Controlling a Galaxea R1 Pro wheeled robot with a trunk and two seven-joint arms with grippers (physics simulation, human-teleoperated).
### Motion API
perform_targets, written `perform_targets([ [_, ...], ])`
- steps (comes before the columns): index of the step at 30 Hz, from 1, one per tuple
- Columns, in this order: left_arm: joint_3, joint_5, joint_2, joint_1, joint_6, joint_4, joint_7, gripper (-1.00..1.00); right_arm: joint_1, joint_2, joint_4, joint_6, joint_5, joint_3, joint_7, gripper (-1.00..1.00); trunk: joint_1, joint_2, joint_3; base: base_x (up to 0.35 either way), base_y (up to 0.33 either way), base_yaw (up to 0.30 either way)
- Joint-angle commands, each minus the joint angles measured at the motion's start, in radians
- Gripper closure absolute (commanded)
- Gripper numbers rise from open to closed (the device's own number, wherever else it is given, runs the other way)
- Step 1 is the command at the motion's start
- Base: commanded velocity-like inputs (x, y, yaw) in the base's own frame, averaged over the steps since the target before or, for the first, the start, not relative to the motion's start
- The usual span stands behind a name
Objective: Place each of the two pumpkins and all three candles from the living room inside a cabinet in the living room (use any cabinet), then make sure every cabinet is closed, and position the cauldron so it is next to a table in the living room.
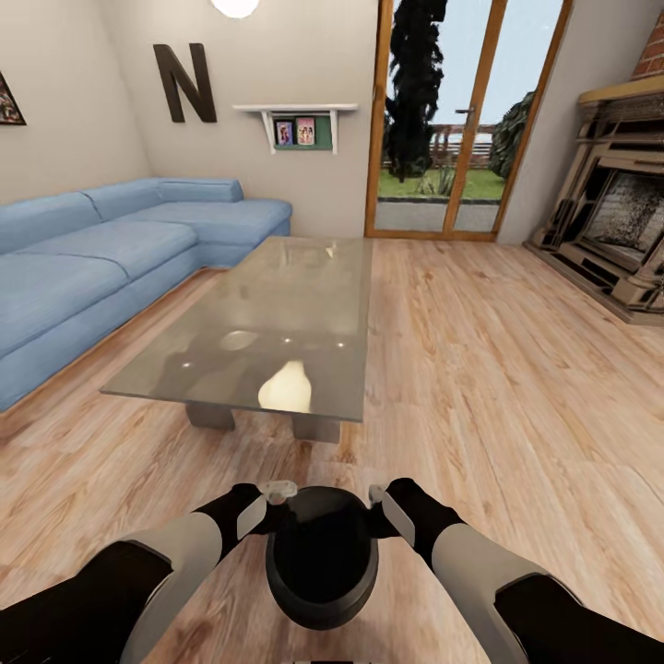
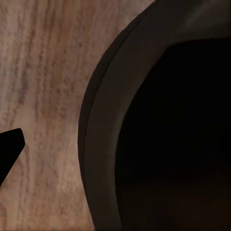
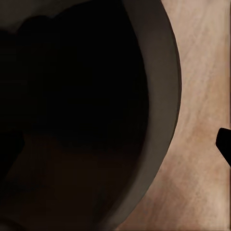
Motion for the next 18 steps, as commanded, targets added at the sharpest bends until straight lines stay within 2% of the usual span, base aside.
perform_targets([
  [1, -0.006, 0.011, 0.000, 0.000, 0.005, 0.000, 0.005, -1.00, -0.001, 0.000, -0.001, 0.004, -0.001, 0.002, 0.000, -1.00, 0.000, 0.000, -0.001, 0.000, 0.000, 0.000],
  [8, -0.006, 0.011, -0.001, 0.000, 0.005, 0.008, 0.004, -1.00, -0.001, 0.000, -0.001, 0.005, 0.000, 0.002, -0.001, -1.00, 0.000, 0.000, -0.001, 0.000, 0.000, 0.000],
  [18, -0.006, 0.011, -0.001, 0.000, 0.006, 0.008, 0.004, -1.00, -0.001, 0.000, -0.001, 0.005, 0.000, 0.002, -0.001, -1.00, -0.005, 0.002, 0.038, 0.000, 0.000, 0.000],
])
